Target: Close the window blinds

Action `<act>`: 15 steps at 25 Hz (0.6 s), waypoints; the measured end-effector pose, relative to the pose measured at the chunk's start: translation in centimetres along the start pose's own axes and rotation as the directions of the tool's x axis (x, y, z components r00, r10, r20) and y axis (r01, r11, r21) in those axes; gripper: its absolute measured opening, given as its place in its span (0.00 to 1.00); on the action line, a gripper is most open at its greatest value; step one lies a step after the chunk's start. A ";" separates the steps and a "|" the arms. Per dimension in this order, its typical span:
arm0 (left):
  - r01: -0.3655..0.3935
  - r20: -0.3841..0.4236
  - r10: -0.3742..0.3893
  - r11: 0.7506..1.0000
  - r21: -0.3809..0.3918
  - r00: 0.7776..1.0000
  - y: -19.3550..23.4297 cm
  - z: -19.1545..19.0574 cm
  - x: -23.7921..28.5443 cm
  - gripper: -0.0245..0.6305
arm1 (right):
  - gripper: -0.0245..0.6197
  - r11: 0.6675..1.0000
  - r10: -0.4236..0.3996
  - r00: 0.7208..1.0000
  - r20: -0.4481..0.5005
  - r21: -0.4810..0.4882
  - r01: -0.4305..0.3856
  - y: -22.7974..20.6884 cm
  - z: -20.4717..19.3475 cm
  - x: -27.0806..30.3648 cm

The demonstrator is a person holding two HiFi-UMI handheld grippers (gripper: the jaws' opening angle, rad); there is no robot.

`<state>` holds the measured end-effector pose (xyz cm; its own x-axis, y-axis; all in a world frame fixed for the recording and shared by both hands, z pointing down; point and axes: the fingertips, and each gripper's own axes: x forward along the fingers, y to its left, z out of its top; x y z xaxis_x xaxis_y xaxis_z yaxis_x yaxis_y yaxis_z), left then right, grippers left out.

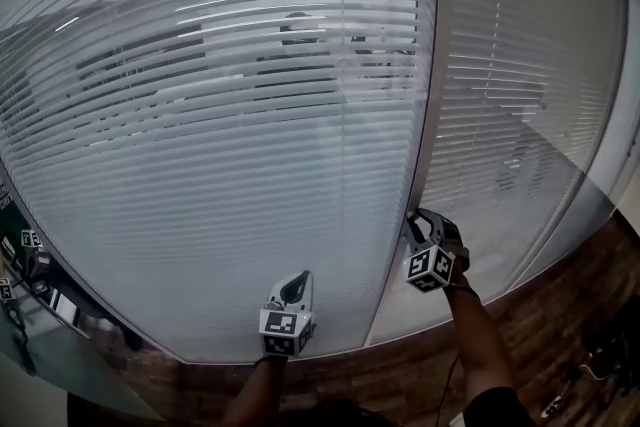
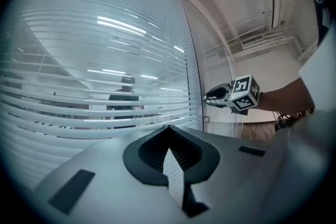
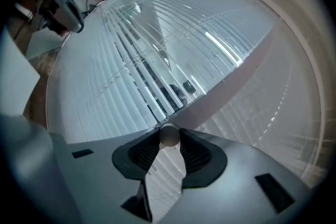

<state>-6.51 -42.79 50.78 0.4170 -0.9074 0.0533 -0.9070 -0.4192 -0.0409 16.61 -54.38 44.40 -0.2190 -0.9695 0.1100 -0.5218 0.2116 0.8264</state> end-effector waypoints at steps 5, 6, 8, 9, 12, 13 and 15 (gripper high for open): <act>0.003 -0.008 -0.003 1.000 -0.003 1.000 -0.2 -0.2 -0.3 0.03 | 0.23 0.998 0.011 1.000 0.029 -0.064 -0.009 0.1 -0.3 0.1; 0.001 -0.007 -0.001 1.000 -0.004 1.000 -0.1 -0.1 -0.4 0.03 | 0.23 0.999 0.014 0.999 0.038 -0.042 -0.012 0.2 -0.5 0.2; -0.004 -0.010 0.003 1.000 -0.007 1.000 0.0 -0.1 -0.7 0.03 | 0.23 1.000 0.019 0.999 0.050 0.021 -0.020 0.4 -1.0 0.3; -0.004 -0.011 0.003 1.000 -0.007 1.000 0.0 -0.1 -0.7 0.03 | 0.24 0.998 0.020 0.999 0.049 0.051 -0.023 0.5 -1.2 0.1; 0.005 -0.021 -0.005 1.000 -0.011 1.000 -0.2 -0.3 -0.8 0.03 | 0.31 0.972 0.027 0.998 0.062 0.232 -0.041 0.6 -1.9 -0.6; 0.008 -0.028 -0.008 1.000 -0.014 1.000 -0.4 -0.3 -0.9 0.03 | 0.32 0.940 0.026 0.997 0.079 0.337 -0.051 0.4 -2.3 -0.7; 0.013 -0.042 -0.014 1.000 -0.022 0.999 -0.8 -0.4 -1.1 0.03 | 0.32 0.820 0.018 0.993 0.117 0.567 -0.082 -0.1 -2.9 -1.1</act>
<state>-6.24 -41.47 51.18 0.4269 -0.8992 0.0958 -0.9024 -0.4304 -0.0183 19.33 -53.75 45.79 -0.3239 -0.9442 0.0596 -0.8770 0.3233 0.3555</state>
